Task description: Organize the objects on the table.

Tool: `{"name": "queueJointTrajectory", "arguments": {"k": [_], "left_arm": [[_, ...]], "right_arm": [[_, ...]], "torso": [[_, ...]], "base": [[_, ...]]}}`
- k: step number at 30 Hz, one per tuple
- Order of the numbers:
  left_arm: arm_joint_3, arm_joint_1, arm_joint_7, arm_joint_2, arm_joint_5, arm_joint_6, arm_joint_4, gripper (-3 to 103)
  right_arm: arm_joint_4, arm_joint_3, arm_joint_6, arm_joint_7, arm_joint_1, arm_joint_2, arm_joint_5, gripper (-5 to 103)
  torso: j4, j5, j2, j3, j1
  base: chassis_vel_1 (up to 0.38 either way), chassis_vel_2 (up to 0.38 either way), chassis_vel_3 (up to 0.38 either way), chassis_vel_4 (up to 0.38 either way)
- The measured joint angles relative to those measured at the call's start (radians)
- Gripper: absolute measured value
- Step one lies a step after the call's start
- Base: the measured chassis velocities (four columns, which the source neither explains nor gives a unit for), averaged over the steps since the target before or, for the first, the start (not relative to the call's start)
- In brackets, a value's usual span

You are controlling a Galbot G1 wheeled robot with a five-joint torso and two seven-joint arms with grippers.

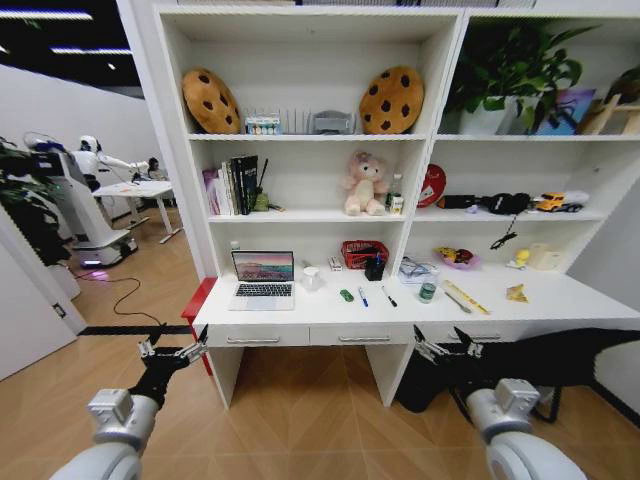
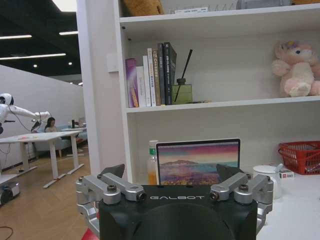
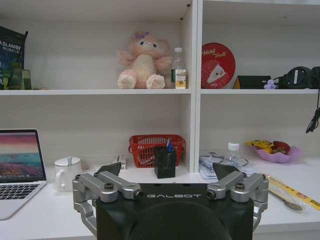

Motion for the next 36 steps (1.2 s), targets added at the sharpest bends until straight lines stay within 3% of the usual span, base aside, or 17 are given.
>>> {"name": "queueJointTrajectory", "arguments": {"k": [36], "left_arm": [[0.013, -0.010, -0.012, -0.015, 0.012, 0.006, 0.016, 100]], "right_arm": [[-0.042, -0.006, 0.016, -0.034, 0.023, -0.001, -0.007, 100]], "torso": [[0.0000, 0.0000, 0.000, 0.000, 0.000]], "base": [[-0.171, 0.178, 0.174, -0.175]]}}
